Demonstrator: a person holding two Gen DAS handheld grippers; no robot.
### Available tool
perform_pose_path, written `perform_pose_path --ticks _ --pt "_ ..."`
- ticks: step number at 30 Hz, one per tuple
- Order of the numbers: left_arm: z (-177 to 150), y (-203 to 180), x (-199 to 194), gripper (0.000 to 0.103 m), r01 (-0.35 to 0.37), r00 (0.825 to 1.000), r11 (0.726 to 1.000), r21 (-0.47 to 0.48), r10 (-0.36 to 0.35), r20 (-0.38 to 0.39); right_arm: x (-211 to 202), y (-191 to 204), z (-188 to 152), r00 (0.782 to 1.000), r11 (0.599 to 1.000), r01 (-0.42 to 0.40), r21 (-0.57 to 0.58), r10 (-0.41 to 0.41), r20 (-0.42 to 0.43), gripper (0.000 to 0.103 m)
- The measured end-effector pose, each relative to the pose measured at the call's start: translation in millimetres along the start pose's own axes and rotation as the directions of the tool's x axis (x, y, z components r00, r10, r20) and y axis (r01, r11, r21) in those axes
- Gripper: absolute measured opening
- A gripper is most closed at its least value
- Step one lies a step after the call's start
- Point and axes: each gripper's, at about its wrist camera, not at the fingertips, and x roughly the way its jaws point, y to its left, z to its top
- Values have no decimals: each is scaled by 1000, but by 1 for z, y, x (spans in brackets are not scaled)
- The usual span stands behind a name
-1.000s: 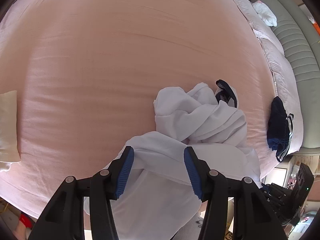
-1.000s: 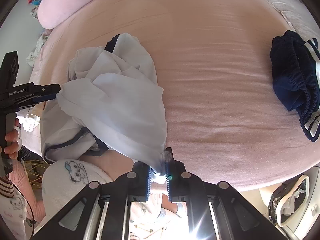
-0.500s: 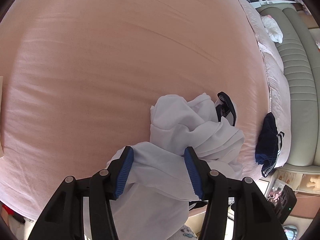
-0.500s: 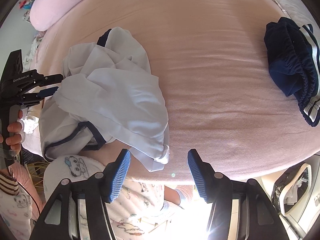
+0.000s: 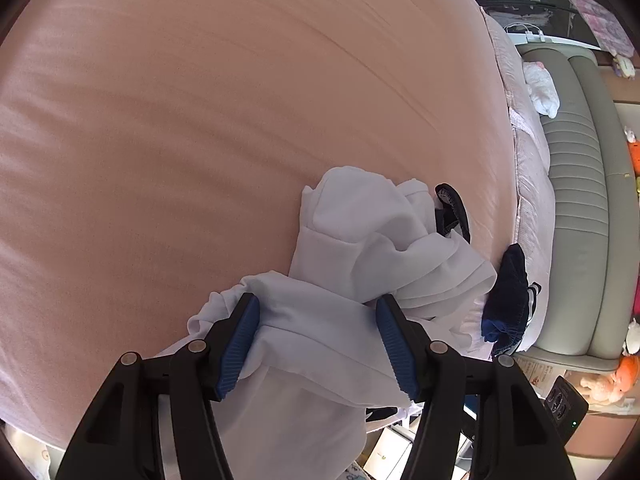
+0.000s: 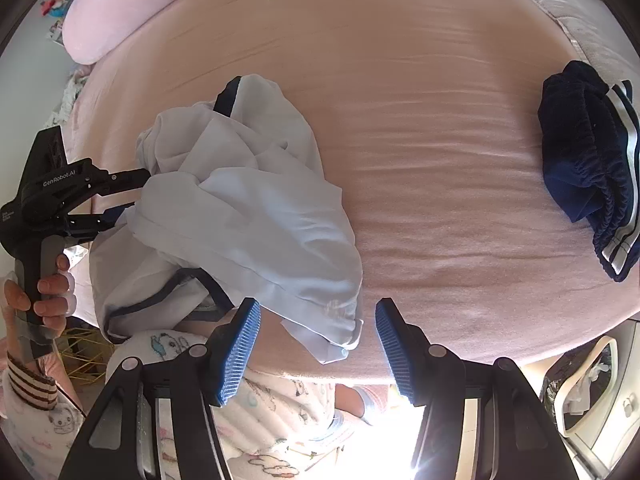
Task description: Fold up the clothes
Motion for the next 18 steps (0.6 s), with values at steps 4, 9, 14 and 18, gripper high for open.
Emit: perform_pose_path --ticks 4,9,14,18 --pt "-13 -7 10 62 -52 998 995 84 49 32 6 9 8 1000 1000 -20 3 20 -12 59" --pt "-26 -28 26 103 -67 998 979 192 65 20 8 22 12 998 999 -43 -2 43 -43 59" --pt "-42 -42 36 103 -128 992 957 261 118 51 4 29 16 995 997 -72 9 73 -64 60" --pt "-45 -34 32 103 -65 997 966 250 51 63 2 27 18 992 994 -100 37 103 -76 59"
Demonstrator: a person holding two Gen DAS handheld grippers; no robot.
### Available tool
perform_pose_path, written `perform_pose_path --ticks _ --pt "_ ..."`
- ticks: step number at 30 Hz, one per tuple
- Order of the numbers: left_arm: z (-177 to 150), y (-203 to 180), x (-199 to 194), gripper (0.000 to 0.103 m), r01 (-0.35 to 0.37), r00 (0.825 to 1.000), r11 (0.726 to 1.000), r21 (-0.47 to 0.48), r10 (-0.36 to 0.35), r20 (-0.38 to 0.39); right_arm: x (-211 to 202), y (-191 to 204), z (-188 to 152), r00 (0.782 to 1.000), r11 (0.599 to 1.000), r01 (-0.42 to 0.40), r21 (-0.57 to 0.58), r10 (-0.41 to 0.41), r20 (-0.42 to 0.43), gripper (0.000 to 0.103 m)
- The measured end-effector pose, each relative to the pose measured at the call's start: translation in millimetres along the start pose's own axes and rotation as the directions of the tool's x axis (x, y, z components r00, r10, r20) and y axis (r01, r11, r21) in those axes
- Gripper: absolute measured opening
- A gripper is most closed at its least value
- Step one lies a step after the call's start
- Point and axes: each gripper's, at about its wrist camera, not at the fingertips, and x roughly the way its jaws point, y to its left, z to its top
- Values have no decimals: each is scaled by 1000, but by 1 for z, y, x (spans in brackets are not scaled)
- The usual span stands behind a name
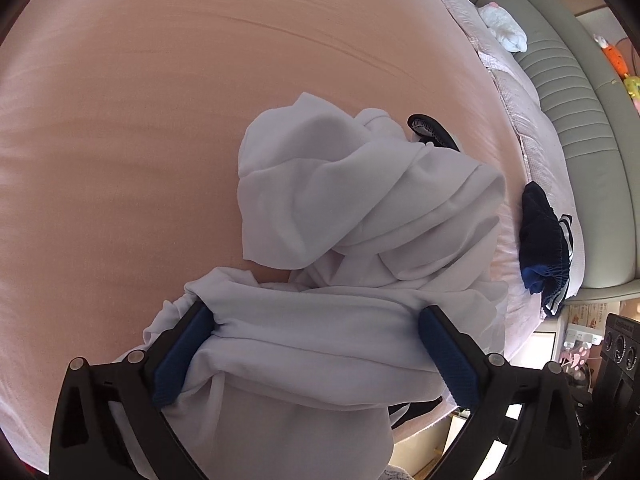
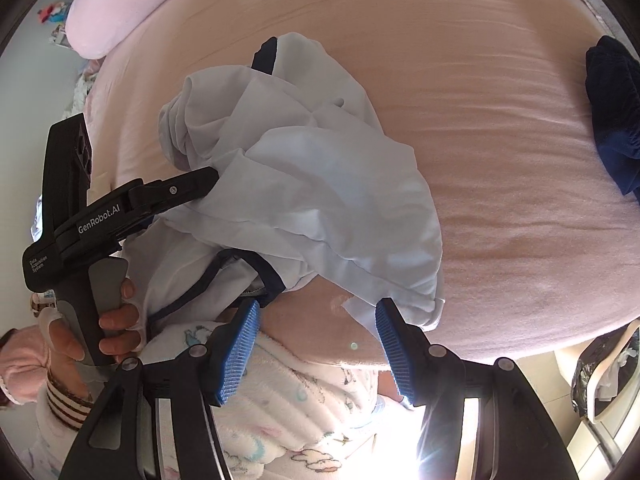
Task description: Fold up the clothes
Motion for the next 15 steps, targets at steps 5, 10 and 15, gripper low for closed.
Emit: perform_pose_path --ticks 5,10,15 --pt "6 30 -11 97 106 994 988 -112 -102 43 -6 6 5 1000 1000 -10 8 10 24 59" --pt "-5 50 -27 45 78 996 970 -230 -63 70 -19 25 19 998 1000 9 -29 -7 64 59" --pt "-8 87 -42 13 148 988 925 -349 -127 82 -22 51 36 997 998 -3 -62 8 79 60"
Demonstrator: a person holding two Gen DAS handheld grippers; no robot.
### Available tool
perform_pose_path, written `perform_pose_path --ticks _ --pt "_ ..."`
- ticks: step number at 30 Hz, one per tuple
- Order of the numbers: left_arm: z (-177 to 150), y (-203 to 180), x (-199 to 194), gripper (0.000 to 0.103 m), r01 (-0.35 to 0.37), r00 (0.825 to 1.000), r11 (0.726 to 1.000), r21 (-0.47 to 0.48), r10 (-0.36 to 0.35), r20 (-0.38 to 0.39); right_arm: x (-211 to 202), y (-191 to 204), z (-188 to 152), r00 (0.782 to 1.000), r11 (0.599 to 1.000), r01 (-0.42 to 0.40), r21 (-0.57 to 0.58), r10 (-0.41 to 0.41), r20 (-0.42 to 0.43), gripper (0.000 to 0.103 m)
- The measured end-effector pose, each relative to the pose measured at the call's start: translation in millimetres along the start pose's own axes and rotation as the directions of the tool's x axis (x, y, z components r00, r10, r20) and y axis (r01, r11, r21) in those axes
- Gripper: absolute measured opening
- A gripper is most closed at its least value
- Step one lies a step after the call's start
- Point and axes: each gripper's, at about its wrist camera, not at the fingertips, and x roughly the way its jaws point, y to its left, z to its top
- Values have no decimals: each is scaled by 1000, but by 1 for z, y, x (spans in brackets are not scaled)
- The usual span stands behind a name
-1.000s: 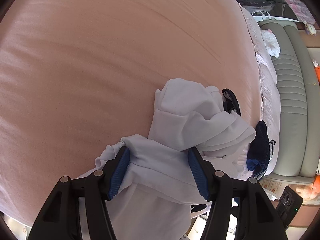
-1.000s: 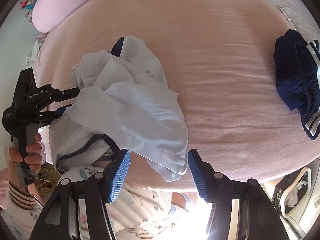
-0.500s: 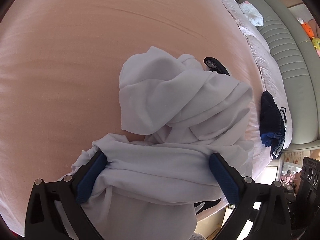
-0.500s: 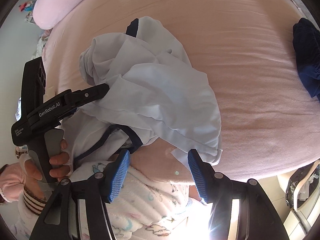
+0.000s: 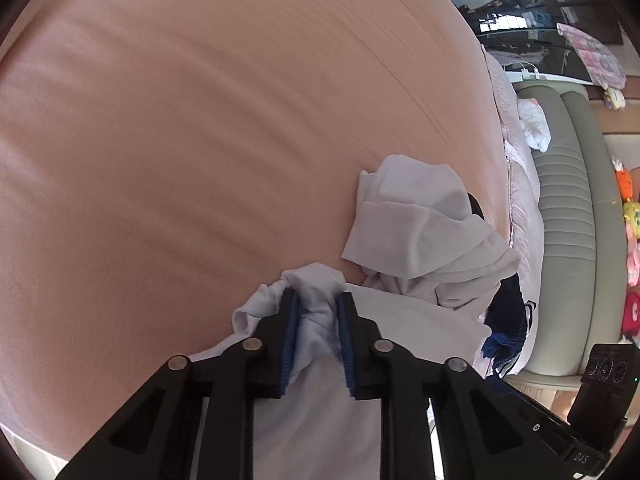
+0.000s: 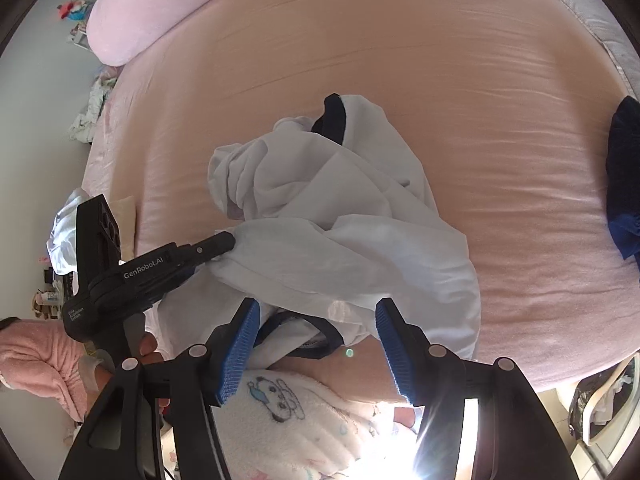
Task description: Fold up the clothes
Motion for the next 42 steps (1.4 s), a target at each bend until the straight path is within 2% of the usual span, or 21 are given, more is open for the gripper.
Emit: perform_pose_path --ticks 2,4,8,10,13,16,19,24,28,33,38,40,41,42 --pt "-2 8 -6 11 27 1000 999 -24 -27 0 5 9 5 1000 1000 0 -13 0 0 59" --pt "-7 7 -12 11 14 1000 1000 3 -14 9 9 18 11 1000 1000 -3 -23 3 3 59" --pt "-24 6 -31 11 -48 998 993 110 42 51 16 26 26 1000 999 4 -34 -3 15 59" --pt "-27 -4 -28 11 -69 996 987 144 61 59 24 28 34 1000 1000 -4 -27 4 4 59" --pt "-21 -4 -24 11 -50 998 989 138 44 47 31 22 40 1000 1000 10 1 -10 -16 59" --pt "-15 3 -21 11 -19 999 996 90 16 30 37 26 49 996 995 93 -24 -92 16 59" --pt "-15 8 -25 11 -7 1000 997 79 4 31 37 28 61 996 995 93 -35 -92 7 59" --pt "-23 7 -33 11 -79 996 987 137 74 41 44 31 75 990 988 142 -58 -142 5 59" --pt "-25 1 -34 11 -128 991 974 184 121 48 64 35 81 980 971 193 -140 -199 -28 60" --pt "-25 2 -38 11 -178 984 965 193 174 37 86 47 74 980 944 178 -278 -197 -42 59" --pt "-24 4 -46 11 -231 973 956 181 230 26 93 43 66 985 949 156 -274 -169 -22 58" --pt "-25 5 -51 12 -256 966 950 178 256 25 93 41 63 992 953 122 -279 -130 -9 37" --pt "-25 6 -54 12 -252 967 952 171 252 21 91 39 62 995 956 97 -276 -102 -3 18" --pt "-24 8 -57 12 -245 969 955 165 246 15 89 36 61 998 962 57 -266 -60 -2 13"
